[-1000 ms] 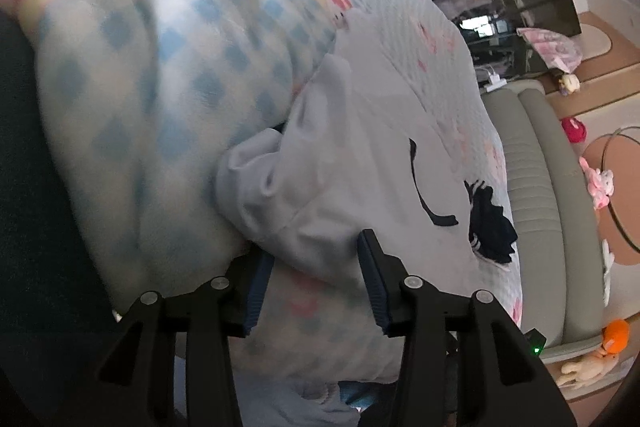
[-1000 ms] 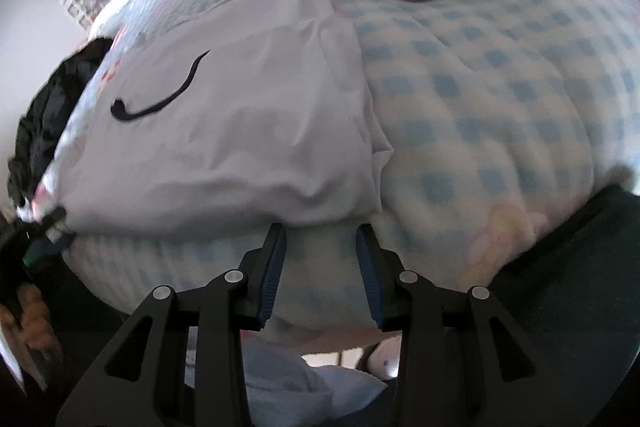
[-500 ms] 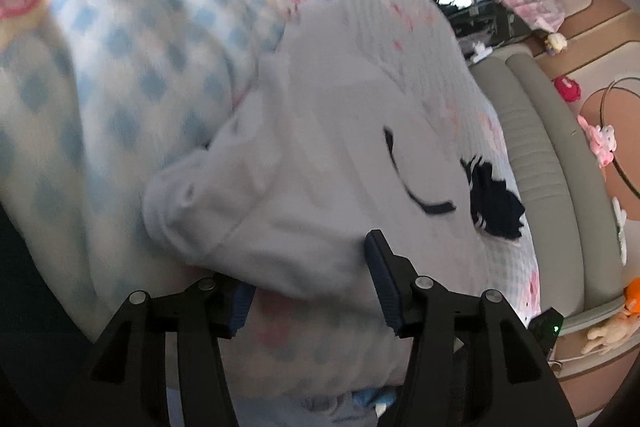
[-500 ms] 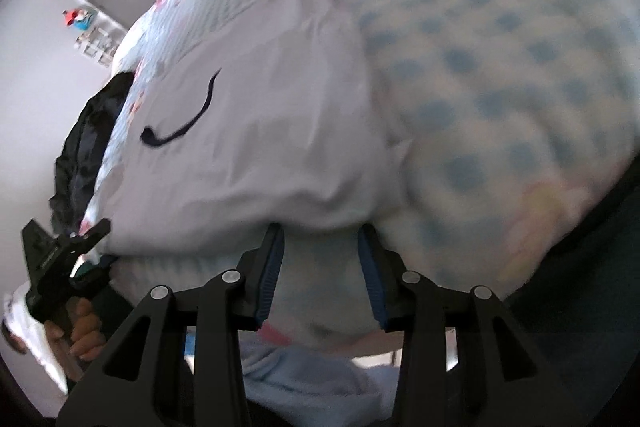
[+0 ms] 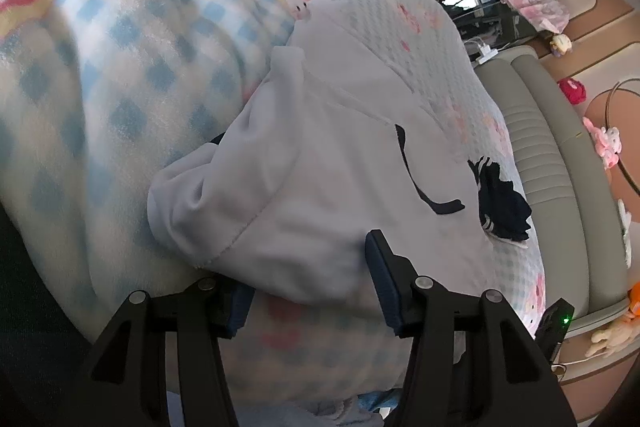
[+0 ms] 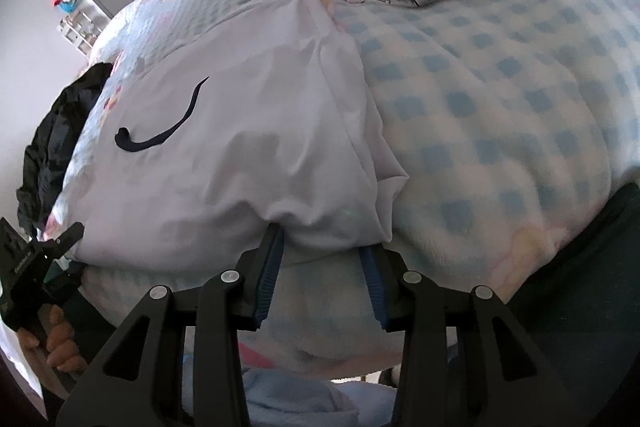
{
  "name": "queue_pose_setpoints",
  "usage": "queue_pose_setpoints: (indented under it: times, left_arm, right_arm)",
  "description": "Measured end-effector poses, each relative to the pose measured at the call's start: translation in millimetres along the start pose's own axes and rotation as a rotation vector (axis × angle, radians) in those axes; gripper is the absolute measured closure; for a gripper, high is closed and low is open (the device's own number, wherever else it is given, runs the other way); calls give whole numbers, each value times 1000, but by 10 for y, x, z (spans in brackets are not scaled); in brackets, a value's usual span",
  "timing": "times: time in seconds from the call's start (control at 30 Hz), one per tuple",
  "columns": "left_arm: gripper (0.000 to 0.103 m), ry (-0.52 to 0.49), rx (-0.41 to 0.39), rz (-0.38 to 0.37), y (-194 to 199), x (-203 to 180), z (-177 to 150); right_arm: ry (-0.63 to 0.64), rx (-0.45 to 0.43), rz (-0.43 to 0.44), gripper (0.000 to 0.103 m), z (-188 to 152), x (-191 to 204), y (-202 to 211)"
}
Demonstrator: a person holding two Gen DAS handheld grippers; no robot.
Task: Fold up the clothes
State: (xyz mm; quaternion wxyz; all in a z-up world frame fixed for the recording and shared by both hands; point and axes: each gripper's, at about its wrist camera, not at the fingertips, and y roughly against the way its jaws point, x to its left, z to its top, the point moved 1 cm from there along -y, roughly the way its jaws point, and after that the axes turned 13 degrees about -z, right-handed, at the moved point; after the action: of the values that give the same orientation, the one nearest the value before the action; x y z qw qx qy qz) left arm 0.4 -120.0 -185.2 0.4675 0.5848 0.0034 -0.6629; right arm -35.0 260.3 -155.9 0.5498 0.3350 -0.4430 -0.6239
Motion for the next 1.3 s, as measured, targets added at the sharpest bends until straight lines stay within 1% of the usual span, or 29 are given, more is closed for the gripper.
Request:
queue_pose_setpoints:
  times: [0.13,0.27,0.37,0.47,0.53,0.63,0.73,0.8,0.87,0.93,1.0,1.03,1.13,1.17,1.23,1.27,1.3]
  left_arm:
    - [50,0,5,7,-16,9,3]
    - [50,-2,6,8,-13,18,5]
    - [50,-3,7,7,-3,32,13]
    - [50,-5,10,4,1,40,21]
    - [49,-3,13,-6,6,49,29]
    - [49,11,-6,-25,57,67,37]
    - [49,25,-25,-35,82,73,31]
    - [49,36,-8,-39,36,85,24]
    - [50,22,2,-25,5,66,20]
    - [58,-25,-7,2,16,-2,9]
    - [65,-39,-17,8,37,-18,16]
    - [65,-45,-22,11,48,-23,21]
    - [64,10,-11,-9,29,51,30]
    - [63,27,-6,-19,18,77,34]
    - [63,49,2,-33,0,114,37]
    - [63,47,3,-31,-2,111,37]
    - [63,33,-2,-12,7,95,37]
  right_arm:
    - [23,2,-28,63,-7,27,54]
    - [43,8,-39,62,-39,49,71]
    - [54,22,-9,62,-100,37,101]
    - [54,55,89,62,-163,61,90]
    - [11,79,148,62,-177,13,13]
    - [-93,89,193,62,-153,-151,-84]
    - [-177,53,207,62,-114,-325,-46]
    - [-200,-1,174,62,-88,-376,19]
    - [-218,-21,164,62,-60,-403,-4]
    - [-262,-14,195,62,-66,-427,-48]
    - [-299,-24,228,62,-83,-455,-52]
    - [-314,-33,242,62,-91,-455,-47]
    - [-365,-58,263,62,-111,-548,-39]
    - [-381,-64,269,61,-114,-590,-36]
    - [-387,-52,283,50,-79,-626,-63]
    - [-372,-42,274,50,-73,-622,-90]
    - [-354,-34,259,50,-76,-621,-114]
